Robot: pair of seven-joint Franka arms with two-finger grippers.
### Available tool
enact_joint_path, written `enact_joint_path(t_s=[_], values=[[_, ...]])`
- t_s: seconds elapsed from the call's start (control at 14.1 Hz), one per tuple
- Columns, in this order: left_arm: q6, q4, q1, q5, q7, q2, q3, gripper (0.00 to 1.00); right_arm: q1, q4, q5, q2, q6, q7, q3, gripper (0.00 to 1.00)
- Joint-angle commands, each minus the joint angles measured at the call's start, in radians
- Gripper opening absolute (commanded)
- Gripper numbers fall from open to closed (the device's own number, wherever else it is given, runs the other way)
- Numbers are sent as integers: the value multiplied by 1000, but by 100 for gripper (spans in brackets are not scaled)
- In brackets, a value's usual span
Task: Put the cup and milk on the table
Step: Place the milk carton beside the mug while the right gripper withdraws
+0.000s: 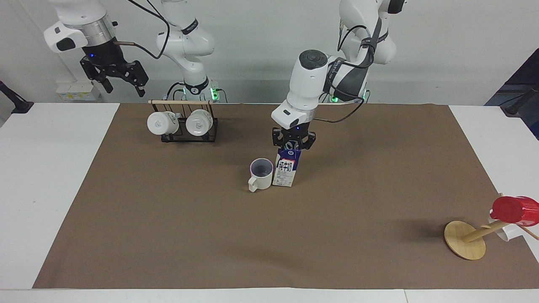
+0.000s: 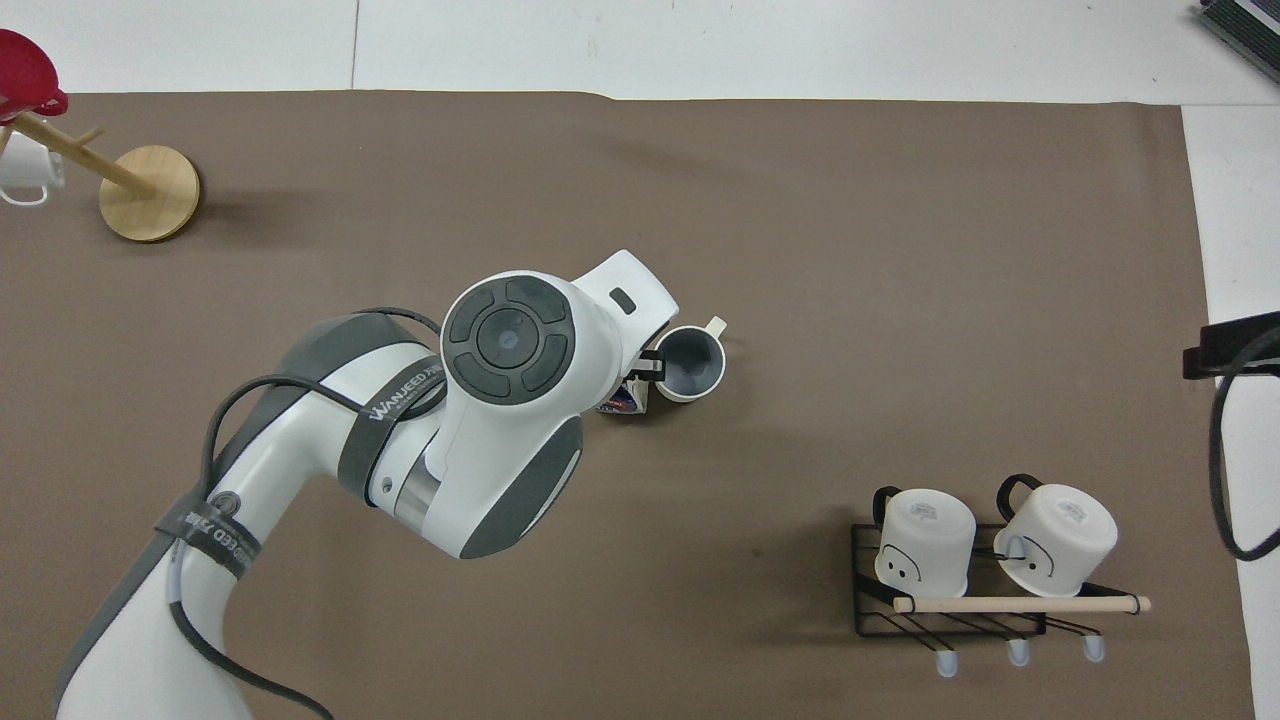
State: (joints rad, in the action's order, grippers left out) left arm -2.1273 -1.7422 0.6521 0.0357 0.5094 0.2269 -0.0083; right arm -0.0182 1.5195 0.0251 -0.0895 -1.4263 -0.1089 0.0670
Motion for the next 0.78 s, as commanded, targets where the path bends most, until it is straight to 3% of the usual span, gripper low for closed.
enact_joint_path(t_s=[0.0, 0.14, 0.43, 0.71], values=[[-8, -10, 17, 18, -2, 5, 16, 68, 18, 10, -19, -39, 24, 31, -4, 100], [-8, -7, 15, 18, 0, 6, 18, 100, 12, 19, -17, -44, 20, 32, -7, 100], [10, 4, 4, 16, 0, -7, 19, 100, 15, 10, -17, -48, 43, 31, -3, 100], [111, 3, -58, 15, -18, -148, 34, 100, 14, 19, -17, -53, 14, 31, -4, 100]])
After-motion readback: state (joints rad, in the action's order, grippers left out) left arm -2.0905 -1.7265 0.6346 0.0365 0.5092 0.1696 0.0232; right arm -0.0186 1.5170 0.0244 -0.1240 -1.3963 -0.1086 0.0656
